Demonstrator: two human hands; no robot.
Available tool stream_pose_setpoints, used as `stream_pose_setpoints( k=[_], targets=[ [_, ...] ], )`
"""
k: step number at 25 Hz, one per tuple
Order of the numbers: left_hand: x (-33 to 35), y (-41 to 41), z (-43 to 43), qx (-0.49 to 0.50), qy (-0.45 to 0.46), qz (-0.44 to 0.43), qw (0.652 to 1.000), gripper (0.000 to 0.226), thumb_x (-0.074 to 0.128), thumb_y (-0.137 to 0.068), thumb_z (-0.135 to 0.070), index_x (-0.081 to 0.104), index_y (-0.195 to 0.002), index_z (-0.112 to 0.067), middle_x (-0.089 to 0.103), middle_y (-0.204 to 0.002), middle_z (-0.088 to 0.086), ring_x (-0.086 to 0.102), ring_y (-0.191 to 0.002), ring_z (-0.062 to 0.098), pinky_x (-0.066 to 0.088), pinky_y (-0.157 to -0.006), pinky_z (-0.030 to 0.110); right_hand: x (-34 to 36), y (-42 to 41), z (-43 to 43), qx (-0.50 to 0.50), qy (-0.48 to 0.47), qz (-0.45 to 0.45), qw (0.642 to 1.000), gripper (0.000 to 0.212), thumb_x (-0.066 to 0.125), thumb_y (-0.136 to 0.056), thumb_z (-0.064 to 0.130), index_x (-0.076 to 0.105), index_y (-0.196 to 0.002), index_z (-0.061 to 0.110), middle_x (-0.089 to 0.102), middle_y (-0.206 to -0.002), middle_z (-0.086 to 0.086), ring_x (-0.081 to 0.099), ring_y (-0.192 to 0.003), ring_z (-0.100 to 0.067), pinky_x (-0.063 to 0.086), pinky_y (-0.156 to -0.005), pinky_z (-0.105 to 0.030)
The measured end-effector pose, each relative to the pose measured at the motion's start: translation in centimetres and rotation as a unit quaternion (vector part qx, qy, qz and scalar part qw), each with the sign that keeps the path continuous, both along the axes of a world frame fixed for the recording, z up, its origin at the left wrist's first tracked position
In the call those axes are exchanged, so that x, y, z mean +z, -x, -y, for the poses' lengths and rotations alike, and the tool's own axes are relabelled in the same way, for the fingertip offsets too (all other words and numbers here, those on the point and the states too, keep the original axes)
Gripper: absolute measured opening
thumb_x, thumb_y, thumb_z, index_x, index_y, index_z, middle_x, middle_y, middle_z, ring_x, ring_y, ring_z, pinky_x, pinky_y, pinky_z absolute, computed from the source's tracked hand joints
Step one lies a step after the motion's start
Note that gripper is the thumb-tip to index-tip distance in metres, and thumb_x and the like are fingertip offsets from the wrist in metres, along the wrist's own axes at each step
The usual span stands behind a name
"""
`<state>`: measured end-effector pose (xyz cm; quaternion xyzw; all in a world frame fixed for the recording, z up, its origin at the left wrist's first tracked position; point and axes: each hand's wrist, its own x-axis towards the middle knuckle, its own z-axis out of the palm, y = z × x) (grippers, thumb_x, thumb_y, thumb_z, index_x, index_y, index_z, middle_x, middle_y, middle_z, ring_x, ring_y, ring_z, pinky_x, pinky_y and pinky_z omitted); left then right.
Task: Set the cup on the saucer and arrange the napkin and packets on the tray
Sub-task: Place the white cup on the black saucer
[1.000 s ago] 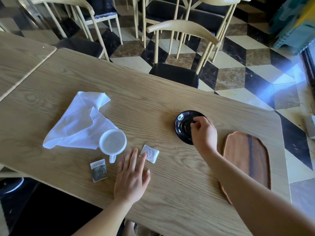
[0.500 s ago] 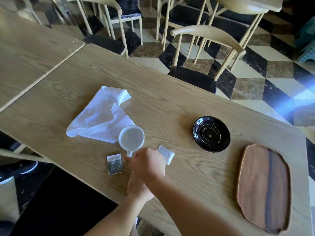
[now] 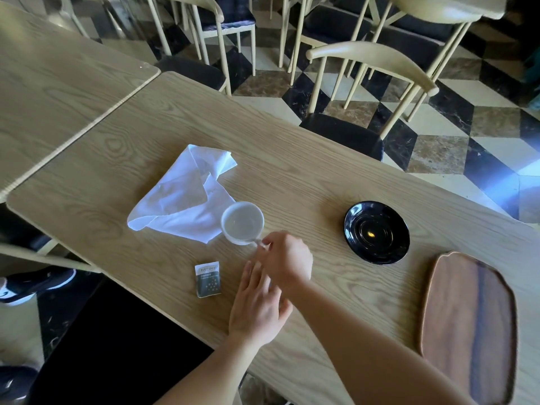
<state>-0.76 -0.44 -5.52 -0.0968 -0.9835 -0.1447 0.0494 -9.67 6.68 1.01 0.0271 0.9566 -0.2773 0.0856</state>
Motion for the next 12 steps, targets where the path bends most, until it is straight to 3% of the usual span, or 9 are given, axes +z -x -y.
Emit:
stream_pose_setpoints(
  k=[6, 12],
  targets=[
    [-0.6, 0.2, -0.2, 0.0, 0.003, 0.054, 0.999, 0.059, 0.046, -0.091, -0.043, 0.041, -0.145, -0.018, 0.034, -0.157, 0.015, 0.02, -0.15, 0.031, 0.024, -0.118, 0.053, -0.4, 4.0, -3.0, 0.068, 0.072, 0.036, 0.994, 0.015, 0.07, -0.081, 0.027, 0.071, -0.094, 0.02, 0.068, -0.104, 0.001, 0.066, -0.091, -0.023, 0.052, -0.078, -0.035],
    [-1.0, 0.2, -0.2, 0.001, -0.008, 0.056, 0.998, 0.061, 0.047, -0.091, -0.043, 0.038, -0.147, -0.019, 0.033, -0.158, 0.014, 0.02, -0.15, 0.029, 0.024, -0.118, 0.052, -0.9, 4.9, -3.0, 0.093, 0.132, 0.062, 0.985, 0.025, 0.068, -0.089, 0.033, 0.075, -0.089, 0.009, 0.074, -0.093, -0.004, 0.067, -0.089, -0.021, 0.052, -0.083, -0.037]
  ],
)
